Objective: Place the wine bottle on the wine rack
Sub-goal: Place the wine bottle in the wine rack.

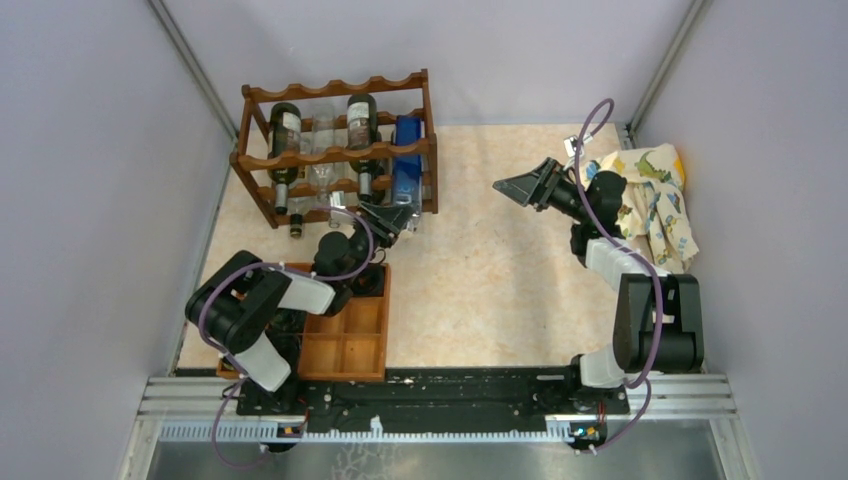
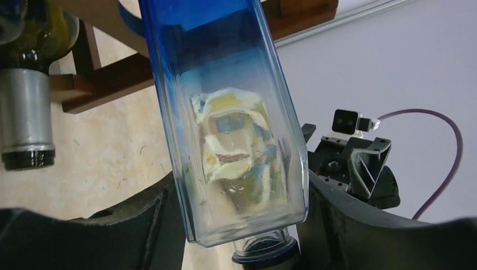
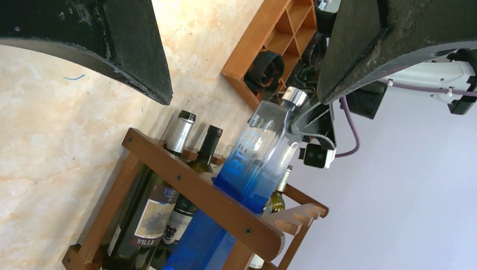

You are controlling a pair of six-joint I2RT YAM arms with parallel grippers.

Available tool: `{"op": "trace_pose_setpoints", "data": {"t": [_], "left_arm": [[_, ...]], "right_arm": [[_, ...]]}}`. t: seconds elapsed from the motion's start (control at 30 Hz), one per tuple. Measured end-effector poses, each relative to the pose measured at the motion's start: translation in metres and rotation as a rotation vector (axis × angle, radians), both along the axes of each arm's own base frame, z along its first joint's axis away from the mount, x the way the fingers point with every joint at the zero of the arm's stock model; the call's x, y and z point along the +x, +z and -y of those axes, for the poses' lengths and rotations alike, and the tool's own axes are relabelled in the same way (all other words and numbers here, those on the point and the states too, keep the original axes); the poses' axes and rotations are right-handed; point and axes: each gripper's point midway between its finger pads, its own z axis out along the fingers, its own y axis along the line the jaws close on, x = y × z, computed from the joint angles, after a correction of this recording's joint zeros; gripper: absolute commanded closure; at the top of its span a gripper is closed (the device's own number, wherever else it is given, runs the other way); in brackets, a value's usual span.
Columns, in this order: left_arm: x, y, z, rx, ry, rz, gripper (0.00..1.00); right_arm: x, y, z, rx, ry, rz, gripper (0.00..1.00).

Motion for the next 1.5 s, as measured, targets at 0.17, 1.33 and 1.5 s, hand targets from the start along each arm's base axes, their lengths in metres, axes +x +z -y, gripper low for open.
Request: {"op": "trace_pose_setpoints", "data": {"t": [0.17,1.33,1.5], "left_arm": [[0.010,0.012,0.000,-0.001,0.025,0.037,1.00],[0.088,0.006,0.001,0.074,0.113,-0.023,0.98],[0.097,0.002,0.002,0.140,0.122,-0.044,0.95]], "right_arm": [[0.000,0.000,0.000,0.000,0.000,0.001,0.02],[0.001,0.001,0.002,-0.001,-0.004,0.008,0.02],[0.001,0.001,0.002,-0.001,-0.005,0.008,0.02]]}}
